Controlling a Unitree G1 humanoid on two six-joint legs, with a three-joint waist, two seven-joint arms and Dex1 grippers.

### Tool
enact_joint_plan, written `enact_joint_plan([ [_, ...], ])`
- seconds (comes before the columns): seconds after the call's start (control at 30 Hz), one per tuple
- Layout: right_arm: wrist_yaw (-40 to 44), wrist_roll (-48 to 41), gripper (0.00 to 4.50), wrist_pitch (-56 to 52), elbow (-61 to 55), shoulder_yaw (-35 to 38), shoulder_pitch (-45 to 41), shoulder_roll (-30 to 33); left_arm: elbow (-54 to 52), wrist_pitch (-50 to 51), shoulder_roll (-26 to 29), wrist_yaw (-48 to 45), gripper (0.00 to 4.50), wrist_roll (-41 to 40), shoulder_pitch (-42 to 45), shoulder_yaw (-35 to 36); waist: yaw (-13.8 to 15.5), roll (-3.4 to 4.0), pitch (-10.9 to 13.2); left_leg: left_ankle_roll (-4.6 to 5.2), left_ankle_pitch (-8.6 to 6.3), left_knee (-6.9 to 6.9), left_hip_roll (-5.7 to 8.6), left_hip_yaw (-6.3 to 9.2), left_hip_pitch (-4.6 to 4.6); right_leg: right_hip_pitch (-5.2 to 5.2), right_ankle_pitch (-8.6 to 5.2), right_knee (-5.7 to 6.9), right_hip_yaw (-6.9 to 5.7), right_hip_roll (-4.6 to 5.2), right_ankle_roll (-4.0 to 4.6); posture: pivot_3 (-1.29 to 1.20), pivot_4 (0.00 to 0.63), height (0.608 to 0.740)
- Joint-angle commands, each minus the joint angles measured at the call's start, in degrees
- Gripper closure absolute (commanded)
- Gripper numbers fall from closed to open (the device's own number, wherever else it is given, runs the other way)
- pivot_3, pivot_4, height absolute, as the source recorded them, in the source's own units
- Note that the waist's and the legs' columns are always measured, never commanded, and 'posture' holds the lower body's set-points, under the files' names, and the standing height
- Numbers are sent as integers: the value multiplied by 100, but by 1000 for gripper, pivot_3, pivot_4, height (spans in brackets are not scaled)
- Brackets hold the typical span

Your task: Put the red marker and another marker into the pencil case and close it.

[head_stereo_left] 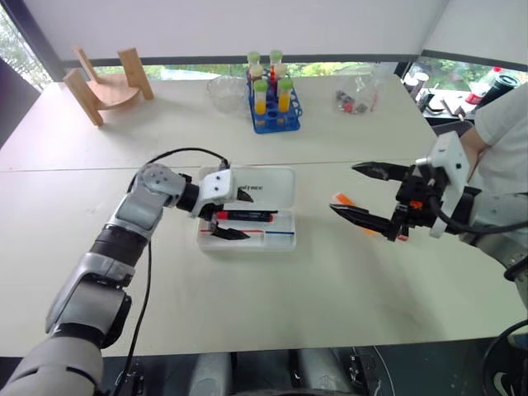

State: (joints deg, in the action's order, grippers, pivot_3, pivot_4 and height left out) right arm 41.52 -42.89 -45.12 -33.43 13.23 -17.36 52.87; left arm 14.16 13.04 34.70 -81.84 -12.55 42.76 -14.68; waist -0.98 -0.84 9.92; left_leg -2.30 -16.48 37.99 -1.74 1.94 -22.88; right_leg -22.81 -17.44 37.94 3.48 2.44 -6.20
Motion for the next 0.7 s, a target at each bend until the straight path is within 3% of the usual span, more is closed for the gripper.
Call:
enact_joint_plan([
  [0.03,75,25,0,119,9,106,-15,20,-1390,1336,617,-30,72,-1036,-305,842,-20,1,1,0,0,0,-2,0,-2,-3,0,1,0,-1,0,0,150,740],
  [0.2,-177,606,0,171,535,-199,139,-42,-2827,2516,1440,541,72,-2144,-1622,2448,-22,5,3,0,0,-1,-6,-2,6,1,-1,4,1,1,1,0,150,740],
  [0.37,-441,1436,0,130,1736,-942,-277,-197,-3933,3118,1574,1099,72,-2832,-3556,4098,-11,5,6,-1,0,0,-5,-17,31,15,-1,5,13,13,1,0,150,740],
  [0.5,-185,1987,0,216,3080,-1567,-1040,-372,-4604,3223,1348,1487,72,-3323,-4437,4713,11,8,9,-2,1,0,-4,-17,36,20,-1,5,13,11,4,0,150,740],
  [0.7,724,2716,0,582,5359,-2398,-2186,-729,-4998,3197,1373,1676,72,-3867,-4893,4903,-2,14,12,-2,1,-3,-3,-25,44,24,-1,4,15,10,5,0,150,740],
])
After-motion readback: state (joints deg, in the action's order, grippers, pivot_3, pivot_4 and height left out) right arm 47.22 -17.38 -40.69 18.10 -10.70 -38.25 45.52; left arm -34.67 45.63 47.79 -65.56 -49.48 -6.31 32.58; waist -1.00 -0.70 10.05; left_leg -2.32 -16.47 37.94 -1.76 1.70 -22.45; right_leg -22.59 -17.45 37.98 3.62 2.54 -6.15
